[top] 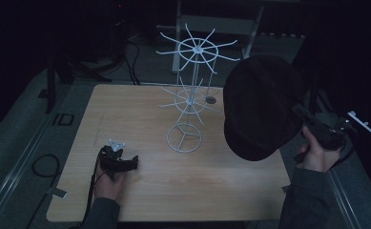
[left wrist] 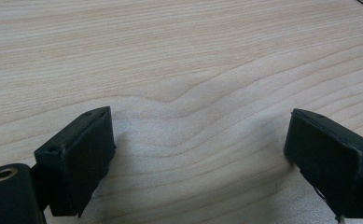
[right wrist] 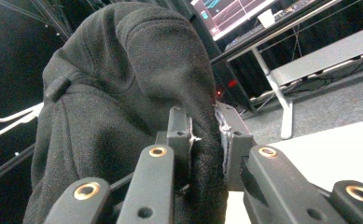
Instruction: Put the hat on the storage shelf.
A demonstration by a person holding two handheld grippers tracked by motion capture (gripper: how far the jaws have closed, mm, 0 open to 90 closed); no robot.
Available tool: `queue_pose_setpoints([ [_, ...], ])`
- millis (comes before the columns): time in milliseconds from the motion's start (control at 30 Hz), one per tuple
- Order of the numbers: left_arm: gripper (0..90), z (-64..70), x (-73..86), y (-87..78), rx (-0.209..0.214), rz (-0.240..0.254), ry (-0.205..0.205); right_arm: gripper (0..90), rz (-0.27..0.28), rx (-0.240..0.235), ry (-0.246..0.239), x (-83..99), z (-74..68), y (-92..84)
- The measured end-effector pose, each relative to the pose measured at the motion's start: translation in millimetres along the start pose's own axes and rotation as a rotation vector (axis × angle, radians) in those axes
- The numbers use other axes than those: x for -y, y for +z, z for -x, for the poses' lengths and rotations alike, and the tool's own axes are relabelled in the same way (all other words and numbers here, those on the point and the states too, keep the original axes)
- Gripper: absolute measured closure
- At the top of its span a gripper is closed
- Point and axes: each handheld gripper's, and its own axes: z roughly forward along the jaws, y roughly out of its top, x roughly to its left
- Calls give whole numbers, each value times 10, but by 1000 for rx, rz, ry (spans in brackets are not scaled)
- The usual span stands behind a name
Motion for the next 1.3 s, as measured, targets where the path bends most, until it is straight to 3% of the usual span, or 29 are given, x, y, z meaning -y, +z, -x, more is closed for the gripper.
queue_pose_setpoints([
  [800, 91, 0, 0, -1, 1, -2, 0, 779, 51, -57, -6, -103, -116, -129],
  [1300, 90, 1, 0, -1, 1, -2, 0, 777, 56, -113, -22, -209, -284, -19],
])
